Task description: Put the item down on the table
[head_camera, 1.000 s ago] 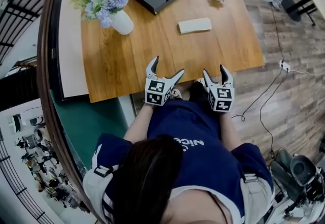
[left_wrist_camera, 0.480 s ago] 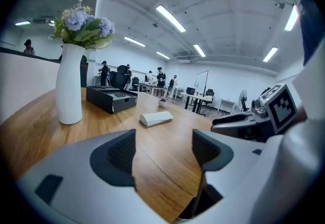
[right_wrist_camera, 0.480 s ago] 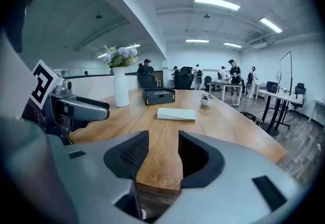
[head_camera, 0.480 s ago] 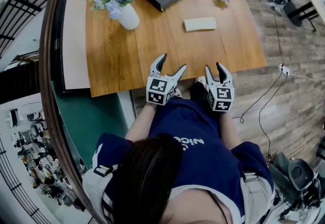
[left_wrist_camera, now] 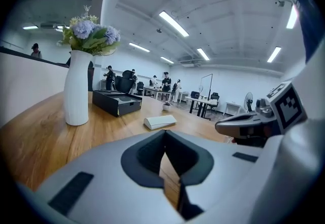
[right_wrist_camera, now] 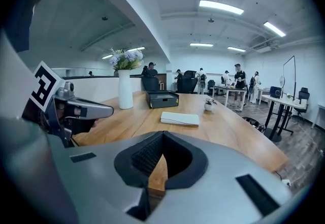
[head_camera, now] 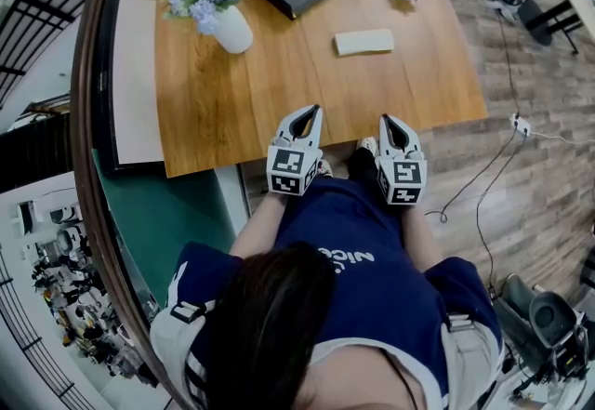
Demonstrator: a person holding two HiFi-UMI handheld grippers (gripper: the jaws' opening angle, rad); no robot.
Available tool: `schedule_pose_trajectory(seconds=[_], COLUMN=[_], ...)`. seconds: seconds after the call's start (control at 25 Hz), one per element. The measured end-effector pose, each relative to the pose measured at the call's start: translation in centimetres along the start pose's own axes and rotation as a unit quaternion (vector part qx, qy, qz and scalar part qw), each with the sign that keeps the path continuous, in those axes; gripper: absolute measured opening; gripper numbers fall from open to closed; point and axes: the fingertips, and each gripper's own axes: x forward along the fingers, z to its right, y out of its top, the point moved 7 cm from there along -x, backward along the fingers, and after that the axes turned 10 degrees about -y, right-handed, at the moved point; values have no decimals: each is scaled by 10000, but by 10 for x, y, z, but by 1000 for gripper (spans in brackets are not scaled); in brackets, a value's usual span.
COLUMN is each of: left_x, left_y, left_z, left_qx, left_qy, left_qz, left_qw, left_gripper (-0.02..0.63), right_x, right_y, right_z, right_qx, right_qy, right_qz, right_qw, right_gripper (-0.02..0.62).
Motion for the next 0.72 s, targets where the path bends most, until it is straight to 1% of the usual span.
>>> schedule_pose_trajectory(seconds=[0.36, 0.6, 0.72], left_x=[6, 11, 11], left_y=[1, 2, 3], left_z=[-1, -1, -1], left_qx=[-77, 23, 47], left_qy=[-2, 2, 11], left_qz=[19, -7, 11], left_qw=[10000, 10000, 10000], left_gripper=[3, 3, 3], right_x=[4, 7, 8], right_y=[-2, 0, 1], right_z=[1, 5, 5], right_qx=[-92, -42, -106], right_qy=[-16, -51, -32], right_qz=[-159, -123, -125], right_qw=[9998, 9999, 9999], right_gripper=[8, 8, 8])
